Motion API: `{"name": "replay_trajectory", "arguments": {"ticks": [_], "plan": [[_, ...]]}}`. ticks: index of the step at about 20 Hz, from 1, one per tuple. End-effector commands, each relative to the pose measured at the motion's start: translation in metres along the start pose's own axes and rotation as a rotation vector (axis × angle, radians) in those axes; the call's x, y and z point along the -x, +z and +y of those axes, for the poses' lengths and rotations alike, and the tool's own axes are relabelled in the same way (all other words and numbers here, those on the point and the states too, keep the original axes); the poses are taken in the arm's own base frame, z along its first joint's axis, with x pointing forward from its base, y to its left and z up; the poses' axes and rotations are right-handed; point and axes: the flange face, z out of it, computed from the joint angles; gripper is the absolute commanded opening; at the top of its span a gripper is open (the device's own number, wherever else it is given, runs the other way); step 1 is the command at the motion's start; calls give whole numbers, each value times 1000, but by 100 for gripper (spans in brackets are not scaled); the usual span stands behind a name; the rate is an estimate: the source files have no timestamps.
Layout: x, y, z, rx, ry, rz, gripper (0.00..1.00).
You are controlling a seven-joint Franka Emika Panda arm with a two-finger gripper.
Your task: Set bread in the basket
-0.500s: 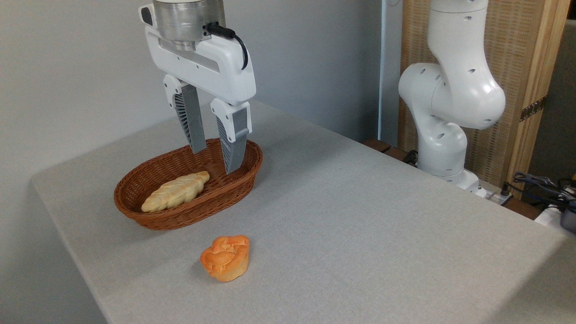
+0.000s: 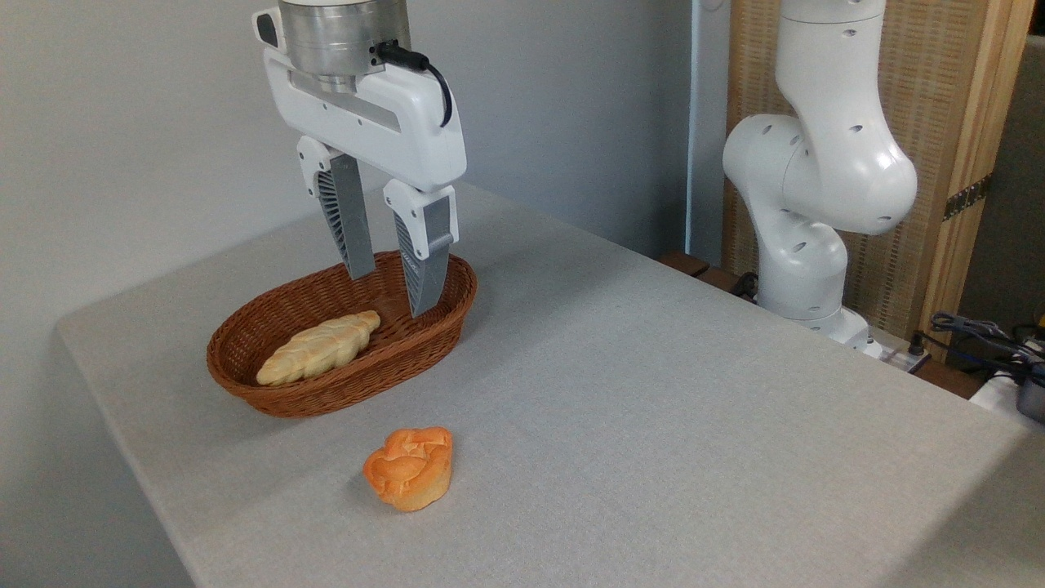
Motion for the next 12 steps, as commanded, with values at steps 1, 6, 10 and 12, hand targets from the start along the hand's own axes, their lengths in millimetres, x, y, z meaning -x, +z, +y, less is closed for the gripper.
{"name": "replay_trajectory", "arguments": {"ticks": [1, 6, 10, 12], "plan": [[0, 2, 2, 11, 11, 14, 100], [15, 49, -1, -62, 66, 86, 100], [22, 71, -6, -59, 90, 72, 100], [25, 95, -7, -70, 82, 81, 100]]}}
